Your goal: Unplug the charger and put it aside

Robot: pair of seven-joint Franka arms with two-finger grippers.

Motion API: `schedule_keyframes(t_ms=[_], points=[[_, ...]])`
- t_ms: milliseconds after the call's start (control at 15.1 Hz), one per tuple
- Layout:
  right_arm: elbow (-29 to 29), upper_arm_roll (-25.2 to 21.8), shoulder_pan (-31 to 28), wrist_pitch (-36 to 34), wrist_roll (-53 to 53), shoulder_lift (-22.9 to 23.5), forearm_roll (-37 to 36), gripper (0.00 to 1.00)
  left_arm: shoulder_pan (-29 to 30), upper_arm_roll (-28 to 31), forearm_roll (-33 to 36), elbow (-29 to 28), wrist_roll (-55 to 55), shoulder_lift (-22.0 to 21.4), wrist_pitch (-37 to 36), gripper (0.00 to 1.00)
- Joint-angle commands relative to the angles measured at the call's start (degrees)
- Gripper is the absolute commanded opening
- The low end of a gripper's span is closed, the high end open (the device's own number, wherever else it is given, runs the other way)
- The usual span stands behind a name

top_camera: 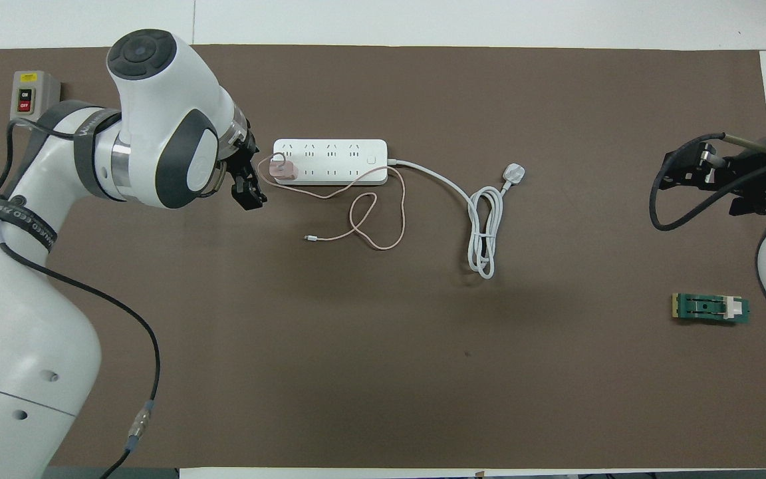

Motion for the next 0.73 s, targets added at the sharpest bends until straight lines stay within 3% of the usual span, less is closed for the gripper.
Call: schedule_keyframes(t_ms=[0,199,398,663], points=[[-0.67,0.67,1.99,2.51,10.74,0.70,0.28,1.00,-2.75,3.53,0.61,4.83,-1.65,3.43,0.88,1.00],[-0.58,0.84,4.98,4.18,25.24,2.63,0.37,1.00,-4.76,3.53,0.96,1.60,-1.92,2.99,3.60,1.00],[0.12,0.84,7.62,5.06,37.20,5.35,0.63,1.00,-7.14,3.70,0.96,-7.19,-2.18,-0.52,8.35,1.00],[0.47,0.84,9.47,10.50,50.05,8.95,11.77,1.00,-6.80,3.79,0.87,-9.06,-2.62,-0.88,11.79,1.00]])
